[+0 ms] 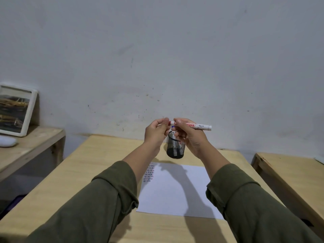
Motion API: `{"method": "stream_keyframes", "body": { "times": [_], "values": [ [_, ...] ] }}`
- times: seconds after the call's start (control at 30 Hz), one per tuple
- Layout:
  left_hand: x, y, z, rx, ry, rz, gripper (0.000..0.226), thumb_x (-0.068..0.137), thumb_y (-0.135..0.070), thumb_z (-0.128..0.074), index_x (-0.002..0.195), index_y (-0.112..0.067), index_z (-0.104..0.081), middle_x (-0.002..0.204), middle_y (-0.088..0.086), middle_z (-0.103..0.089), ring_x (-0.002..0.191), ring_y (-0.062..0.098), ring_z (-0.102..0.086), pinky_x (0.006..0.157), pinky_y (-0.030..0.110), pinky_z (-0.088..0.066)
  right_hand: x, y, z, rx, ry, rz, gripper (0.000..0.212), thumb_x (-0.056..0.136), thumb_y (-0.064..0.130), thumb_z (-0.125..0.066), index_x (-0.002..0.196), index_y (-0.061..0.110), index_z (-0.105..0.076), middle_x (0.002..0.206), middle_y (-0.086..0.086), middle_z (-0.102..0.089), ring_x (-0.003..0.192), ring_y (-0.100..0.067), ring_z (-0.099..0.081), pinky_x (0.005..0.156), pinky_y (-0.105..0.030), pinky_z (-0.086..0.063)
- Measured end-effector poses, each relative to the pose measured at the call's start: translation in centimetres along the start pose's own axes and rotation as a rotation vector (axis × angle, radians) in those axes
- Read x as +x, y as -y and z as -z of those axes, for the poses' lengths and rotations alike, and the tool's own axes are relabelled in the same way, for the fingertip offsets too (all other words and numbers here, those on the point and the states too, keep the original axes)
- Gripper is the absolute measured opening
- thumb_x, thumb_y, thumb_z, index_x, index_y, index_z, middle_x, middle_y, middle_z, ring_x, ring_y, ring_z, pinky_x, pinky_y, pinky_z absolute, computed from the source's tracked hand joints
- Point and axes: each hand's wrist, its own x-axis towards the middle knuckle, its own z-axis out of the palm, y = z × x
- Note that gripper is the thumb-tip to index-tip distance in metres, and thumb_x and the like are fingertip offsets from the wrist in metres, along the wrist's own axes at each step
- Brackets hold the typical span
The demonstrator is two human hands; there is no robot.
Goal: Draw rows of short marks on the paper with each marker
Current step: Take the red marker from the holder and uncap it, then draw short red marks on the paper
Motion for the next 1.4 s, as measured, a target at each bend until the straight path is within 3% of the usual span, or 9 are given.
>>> {"method": "stream_keyframes", "body": {
  "times": [0.1,0.43,0.57,0.73,0.97,1.1,1.23,1.33,1.4],
  "values": [
    [-0.1,0.3,0.5,0.022,0.063,-0.065,0.02,0.092,-0.016,-0.055,0.11,-0.014,-0.063,0.082,-0.004,-0.063,0.071,0.003,-0.055,0.069,0.016,-0.044,0.2,-0.2,0.0,0.035,0.002,0.013,0.009,0.091,0.016,-0.058,0.095,0.011,-0.066,0.071,-0.003,-0.068,0.056,-0.01,-0.059,0.06,-0.019,-0.05],
    [0.0,0.9,1.1,0.189,0.02,-0.06,0.021,0.094,-0.014,-0.051,0.105,-0.002,-0.064,0.079,0.0,-0.063,0.065,0.008,-0.047,0.065,0.018,-0.043,0.5,-1.3,0.2,0.028,0.006,0.011,0.008,0.091,0.011,-0.057,0.09,0.007,-0.064,0.067,-0.009,-0.065,0.056,-0.014,-0.06,0.06,-0.019,-0.052],
    [0.4,1.2,1.4,0.257,-0.026,-0.04,0.03,0.095,-0.03,-0.049,0.076,-0.015,-0.065,0.066,-0.002,-0.057,0.058,0.01,-0.048,0.062,0.019,-0.044,0.6,-1.5,0.4,-0.002,0.025,-0.002,0.006,0.09,0.011,-0.059,0.089,0.009,-0.064,0.07,-0.009,-0.066,0.056,-0.013,-0.062,0.061,-0.018,-0.052],
    [1.0,1.7,1.9,0.335,-0.085,0.008,0.036,0.093,-0.039,-0.049,0.069,-0.016,-0.064,0.061,-0.003,-0.055,0.058,0.011,-0.05,0.07,0.027,-0.046,0.6,-2.1,0.6,0.009,0.02,-0.005,0.006,0.09,0.01,-0.059,0.088,0.009,-0.064,0.069,-0.007,-0.066,0.055,-0.012,-0.062,0.061,-0.018,-0.053],
    [1.4,2.6,6.3,0.418,-0.177,0.016,0.024,0.087,-0.041,-0.056,0.076,-0.021,-0.065,0.073,-0.007,-0.061,0.075,0.013,-0.055,0.076,0.029,-0.045,0.1,-3.0,1.4,0.004,-0.002,-0.021,0.006,0.09,0.01,-0.058,0.09,0.006,-0.064,0.067,-0.008,-0.064,0.055,-0.014,-0.059,0.06,-0.019,-0.051],
    [-0.3,3.7,8.7,0.498,-0.243,0.055,0.028,0.078,-0.037,-0.068,0.097,-0.016,-0.069,0.084,-0.006,-0.064,0.084,0.012,-0.058,0.077,0.023,-0.042,-0.5,-5.2,0.8,-0.005,-0.033,-0.089,0.004,0.089,0.008,-0.059,0.089,0.006,-0.063,0.07,-0.012,-0.061,0.054,-0.014,-0.058,0.057,-0.019,-0.051],
    [-2.5,5.1,10.6,0.57,-0.267,0.101,0.018,0.077,-0.025,-0.071,0.093,-0.015,-0.07,0.066,-0.01,-0.058,0.063,0.006,-0.054,0.06,0.022,-0.044,-1.4,-7.8,0.1,-0.009,-0.04,-0.134,0.005,0.089,0.006,-0.058,0.089,0.005,-0.063,0.072,-0.014,-0.06,0.054,-0.014,-0.057,0.056,-0.019,-0.051],
    [-3.8,6.6,12.1,0.667,-0.312,0.121,0.005,0.071,-0.025,-0.073,0.071,-0.024,-0.068,0.058,-0.011,-0.058,0.059,0.009,-0.056,0.084,0.037,-0.052,-2.2,-9.3,-0.4,-0.025,-0.056,-0.164,0.007,0.09,0.004,-0.057,0.086,0.006,-0.063,0.063,-0.01,-0.061,0.047,-0.01,-0.056,0.053,-0.018,-0.051],
    [-4.5,7.4,12.9,0.754,-0.293,0.112,0.006,0.07,-0.024,-0.071,0.067,-0.025,-0.066,0.059,-0.012,-0.061,0.066,0.011,-0.061,0.089,0.037,-0.053,-2.6,-10.2,-0.7,-0.044,-0.063,-0.186,0.009,0.09,0.004,-0.057,0.084,0.007,-0.063,0.06,-0.008,-0.061,0.044,-0.009,-0.055,0.051,-0.017,-0.05]
  ]
}}
